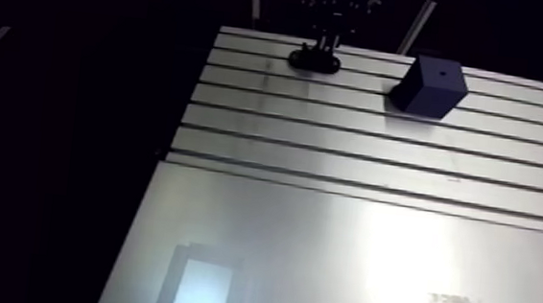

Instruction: Pick up the M10 bolt and insert it into the hole until fully seated.

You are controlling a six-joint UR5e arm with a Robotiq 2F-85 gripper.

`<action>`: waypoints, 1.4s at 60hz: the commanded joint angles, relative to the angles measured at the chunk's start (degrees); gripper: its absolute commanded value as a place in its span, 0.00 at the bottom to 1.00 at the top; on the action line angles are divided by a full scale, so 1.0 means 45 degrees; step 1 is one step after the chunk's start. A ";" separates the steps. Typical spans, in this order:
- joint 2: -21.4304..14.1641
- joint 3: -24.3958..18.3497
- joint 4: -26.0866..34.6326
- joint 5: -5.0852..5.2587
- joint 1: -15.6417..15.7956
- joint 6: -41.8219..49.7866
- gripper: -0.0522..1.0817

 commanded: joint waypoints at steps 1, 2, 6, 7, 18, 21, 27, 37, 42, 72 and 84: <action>-0.0018 -0.0029 0.0028 0.0032 -0.0020 -0.0018 0.74; -0.0019 -0.0029 0.0028 0.0032 -0.0022 -0.0018 0.75; -0.0035 -0.0046 0.0028 0.0049 -0.0040 -0.0018 0.76; -0.0035 -0.0046 0.0028 0.0049 -0.0040 -0.0018 0.76; -0.0038 -0.0049 0.0067 0.0091 -0.0059 -0.0018 0.79; -0.0055 -0.0049 0.0086 0.0091 -0.0043 -0.0018 0.80; -0.0149 -0.0049 0.0103 0.0091 -0.0042 -0.0018 0.81; -0.0286 -0.0087 0.0125 0.0071 -0.0023 -0.0018 0.83; -0.0419 -0.0068 0.0162 0.0055 -0.0023 -0.0035 0.84; -0.1509 0.0030 0.0129 0.0013 -0.0023 -0.0272 0.92; -0.1995 0.0033 0.0106 -0.0029 -0.0081 -0.0272 0.98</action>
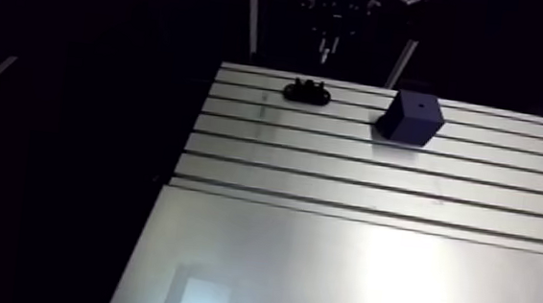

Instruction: Pick up the M10 bolt and insert it into the hole until fully seated.

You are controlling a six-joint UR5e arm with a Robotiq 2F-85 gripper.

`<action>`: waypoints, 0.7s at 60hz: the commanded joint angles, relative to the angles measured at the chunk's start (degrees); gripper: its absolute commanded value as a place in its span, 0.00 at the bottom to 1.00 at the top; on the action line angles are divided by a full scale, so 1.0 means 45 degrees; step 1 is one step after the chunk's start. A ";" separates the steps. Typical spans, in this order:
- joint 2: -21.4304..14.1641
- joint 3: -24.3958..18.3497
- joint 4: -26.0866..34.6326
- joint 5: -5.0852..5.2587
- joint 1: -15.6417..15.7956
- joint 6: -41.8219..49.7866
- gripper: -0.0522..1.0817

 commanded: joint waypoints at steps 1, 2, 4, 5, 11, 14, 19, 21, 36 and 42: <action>-0.0532 0.0004 -0.0025 -0.0032 -0.0052 -0.0043 0.98; -0.0630 -0.0015 0.0008 -0.0030 -0.0069 -0.0043 0.99; -0.0694 -0.0051 0.0046 -0.0013 -0.0088 -0.0059 0.99; -0.0694 -0.0051 0.0046 -0.0013 -0.0088 -0.0059 0.99; -0.1005 -0.0262 0.0889 -0.0101 -0.0216 -0.0098 1.00; -0.1066 -0.0337 0.1274 -0.0173 -0.0293 -0.0084 1.00; -0.1385 -0.0607 0.2176 -0.0222 -0.0525 -0.0065 1.00; -0.1538 -0.0721 0.2447 -0.0241 -0.0621 -0.0029 1.00; -0.2069 -0.2137 0.6047 -0.0222 -0.1666 -0.0059 1.00; -0.2312 -0.2628 0.7011 -0.0225 -0.1908 -0.0219 1.00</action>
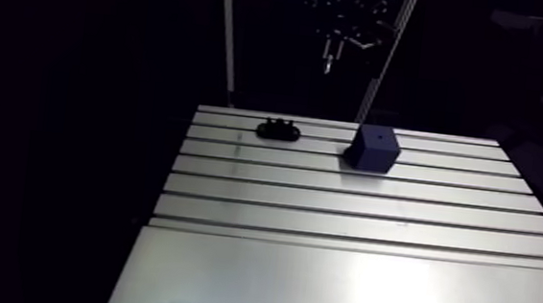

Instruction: Pick up the M10 bolt and insert it into the hole until fully seated.

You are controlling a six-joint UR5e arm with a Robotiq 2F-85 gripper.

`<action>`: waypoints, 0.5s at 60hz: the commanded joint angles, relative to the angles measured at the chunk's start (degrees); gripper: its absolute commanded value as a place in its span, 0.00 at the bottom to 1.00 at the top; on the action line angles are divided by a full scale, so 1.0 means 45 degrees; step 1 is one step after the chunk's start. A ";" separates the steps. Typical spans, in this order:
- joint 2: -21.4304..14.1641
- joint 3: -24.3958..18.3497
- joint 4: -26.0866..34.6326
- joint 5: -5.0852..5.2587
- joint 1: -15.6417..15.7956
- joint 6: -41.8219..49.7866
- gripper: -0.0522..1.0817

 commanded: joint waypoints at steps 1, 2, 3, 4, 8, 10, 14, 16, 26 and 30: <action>-0.0679 -0.1601 0.3721 -0.0026 -0.1030 -0.0391 1.00; -0.0679 -0.1601 0.3721 -0.0026 -0.1030 -0.0391 1.00; -0.0686 -0.1738 0.3987 0.0007 -0.1183 -0.0672 1.00; -0.0686 -0.1738 0.3987 0.0007 -0.1183 -0.0672 1.00; -0.0687 -0.1995 0.4430 0.0068 -0.1550 -0.1168 1.00; -0.0687 -0.2129 0.4608 0.0038 -0.1710 -0.1353 1.00; -0.0637 -0.2383 0.5029 0.0035 -0.2009 -0.1583 1.00; -0.0564 -0.2553 0.5279 0.0016 -0.2127 -0.1648 1.00; -0.0363 -0.2758 0.5749 0.0127 -0.3093 -0.1909 0.99; -0.0267 -0.2725 0.5824 0.0111 -0.3124 -0.1913 0.99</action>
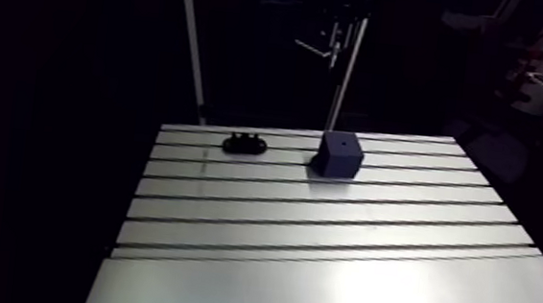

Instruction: Pick up the M10 bolt and insert it into the hole until fully seated.

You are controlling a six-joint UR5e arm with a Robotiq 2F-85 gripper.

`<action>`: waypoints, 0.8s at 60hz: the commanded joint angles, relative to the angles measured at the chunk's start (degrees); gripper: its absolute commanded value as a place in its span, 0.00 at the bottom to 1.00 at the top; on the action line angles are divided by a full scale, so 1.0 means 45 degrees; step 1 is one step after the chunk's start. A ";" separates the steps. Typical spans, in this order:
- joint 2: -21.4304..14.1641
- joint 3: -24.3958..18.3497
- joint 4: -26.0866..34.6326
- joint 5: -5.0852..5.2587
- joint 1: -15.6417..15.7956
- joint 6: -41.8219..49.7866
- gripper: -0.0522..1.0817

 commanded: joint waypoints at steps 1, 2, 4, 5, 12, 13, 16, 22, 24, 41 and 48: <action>0.0214 -0.0956 0.1998 0.0082 -0.1615 -0.0929 0.99; 0.0322 -0.0951 0.2053 0.0065 -0.1616 -0.0946 0.99; 0.0421 -0.0934 0.2078 0.0063 -0.1616 -0.0948 0.99; 0.0502 -0.0931 0.2099 0.0079 -0.1616 -0.0949 0.99; 0.0536 -0.0928 0.2138 0.0082 -0.1578 -0.0949 0.98; 0.0536 -0.0947 0.2141 0.0082 -0.1577 -0.0965 0.98; 0.0536 -0.0950 0.2141 0.0082 -0.1577 -0.1034 0.98; 0.0517 -0.0901 0.2125 0.0098 -0.1539 -0.1433 0.98; 0.0514 -0.0746 0.2050 0.0189 -0.1488 -0.1516 0.99; 0.0663 -0.0488 0.1627 0.0261 -0.1418 -0.1190 1.00; 0.0920 -0.0501 0.1199 0.0241 -0.1420 -0.1144 1.00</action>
